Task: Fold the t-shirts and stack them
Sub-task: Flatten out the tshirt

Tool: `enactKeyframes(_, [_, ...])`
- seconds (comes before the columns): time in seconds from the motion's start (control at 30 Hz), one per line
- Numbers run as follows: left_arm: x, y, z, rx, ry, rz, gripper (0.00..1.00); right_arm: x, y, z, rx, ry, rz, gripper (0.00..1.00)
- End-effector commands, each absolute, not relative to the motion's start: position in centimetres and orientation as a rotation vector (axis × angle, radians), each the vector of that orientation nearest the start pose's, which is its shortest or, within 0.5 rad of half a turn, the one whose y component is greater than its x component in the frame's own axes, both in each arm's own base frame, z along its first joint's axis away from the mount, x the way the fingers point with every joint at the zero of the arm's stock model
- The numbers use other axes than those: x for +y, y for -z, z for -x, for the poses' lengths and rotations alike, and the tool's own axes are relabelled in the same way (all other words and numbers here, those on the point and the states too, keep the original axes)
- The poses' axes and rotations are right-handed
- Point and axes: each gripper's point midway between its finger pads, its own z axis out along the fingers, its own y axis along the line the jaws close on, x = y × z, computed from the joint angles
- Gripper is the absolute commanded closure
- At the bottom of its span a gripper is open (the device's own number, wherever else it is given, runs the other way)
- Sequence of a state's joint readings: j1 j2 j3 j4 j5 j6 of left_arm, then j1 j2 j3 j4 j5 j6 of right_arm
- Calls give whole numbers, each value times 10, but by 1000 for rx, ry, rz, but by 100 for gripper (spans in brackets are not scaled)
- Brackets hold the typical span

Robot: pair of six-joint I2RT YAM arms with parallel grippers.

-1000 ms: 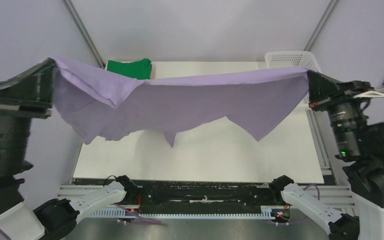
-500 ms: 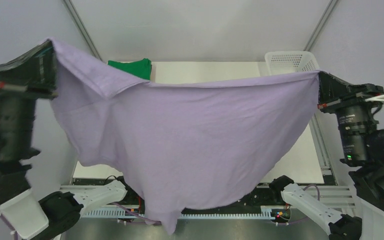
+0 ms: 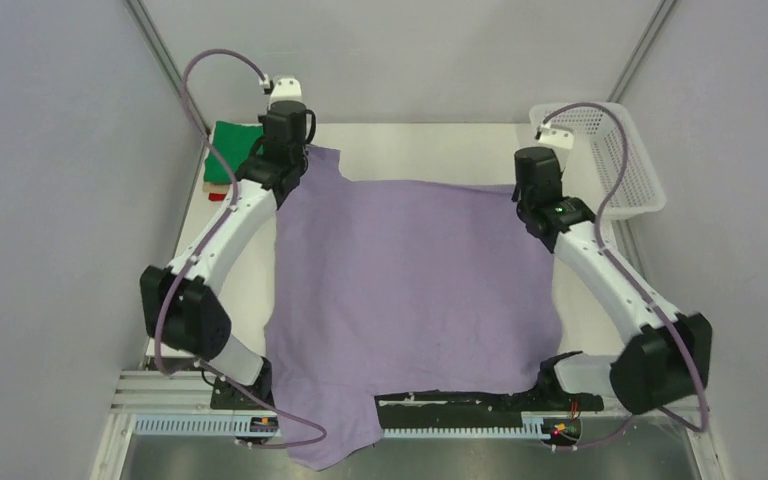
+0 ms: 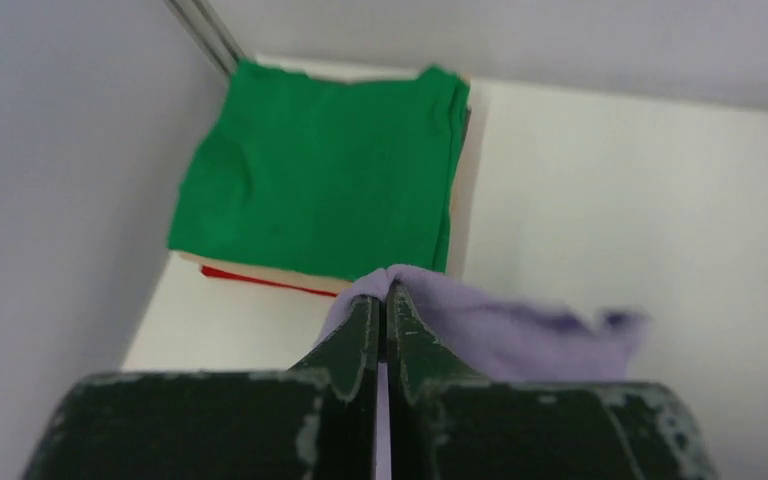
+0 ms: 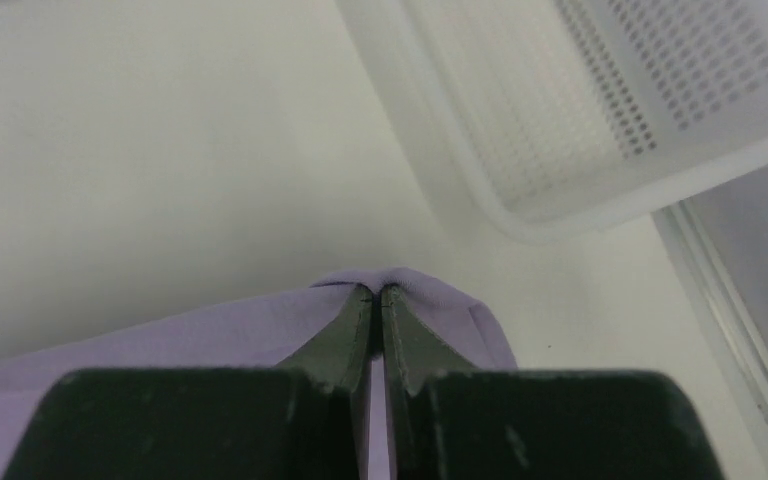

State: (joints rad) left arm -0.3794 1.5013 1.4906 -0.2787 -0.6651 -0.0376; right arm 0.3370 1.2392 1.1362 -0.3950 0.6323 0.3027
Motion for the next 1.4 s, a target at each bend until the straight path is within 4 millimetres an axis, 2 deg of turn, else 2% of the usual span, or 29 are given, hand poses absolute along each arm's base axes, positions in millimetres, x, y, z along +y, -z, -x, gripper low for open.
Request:
enactKeyframes(0.0, [-84, -268, -501, 1857, -102, 205, 98, 44, -198, -423, 1983, 94, -344, 95])
enactKeyframes(0.07, [-93, -223, -523, 1944, -89, 189, 98, 47, -166, -446, 2049, 72, -337, 95])
enactKeyframes(0.17, [-107, -177, -551, 2028, -66, 155, 98, 52, -131, -481, 2136, 38, -317, 95])
enactKeyframes(0.27, [-116, -150, -572, 2069, -66, 142, 98, 57, -107, -506, 2189, 22, -301, 95])
enactKeyframes(0.37, [-119, -133, -586, 2093, -75, 135, 98, 55, -99, -521, 2195, 48, -303, 94])
enactKeyframes(0.57, [-116, -125, -589, 2108, -76, 143, 98, 41, -94, -526, 2203, 118, -322, 94])
enactKeyframes(0.77, [-120, -138, -569, 2091, -3, 128, 98, 37, -101, -518, 2201, 134, -309, 93])
enactKeyframes(0.87, [-112, -140, -564, 2086, -31, 174, 98, 36, -105, -517, 2198, 139, -307, 93])
enactKeyframes(0.97, [-95, -136, -564, 2084, -113, 268, 98, 25, -103, -510, 2216, 199, -357, 92])
enactKeyframes(1.07, [-80, -134, -570, 2070, -130, 366, 98, 11, -97, -505, 2221, 250, -429, 90])
enactKeyframes(1.17, [-75, -132, -584, 2054, -89, 422, 96, 2, -95, -511, 2213, 246, -476, 89])
enactKeyframes(1.23, [-78, -134, -598, 2053, -56, 409, 90, 2, -95, -519, 2212, 239, -471, 88])
enactKeyframes(1.3, [-78, -135, -608, 2055, -65, 416, 90, 5, -98, -529, 2208, 217, -445, 86])
enactKeyframes(1.33, [-80, -137, -611, 2057, -57, 415, 87, 8, -100, -532, 2210, 201, -430, 83])
enactKeyframes(1.37, [-83, -140, -614, 2057, -41, 411, 80, 11, -103, -536, 2213, 184, -410, 77])
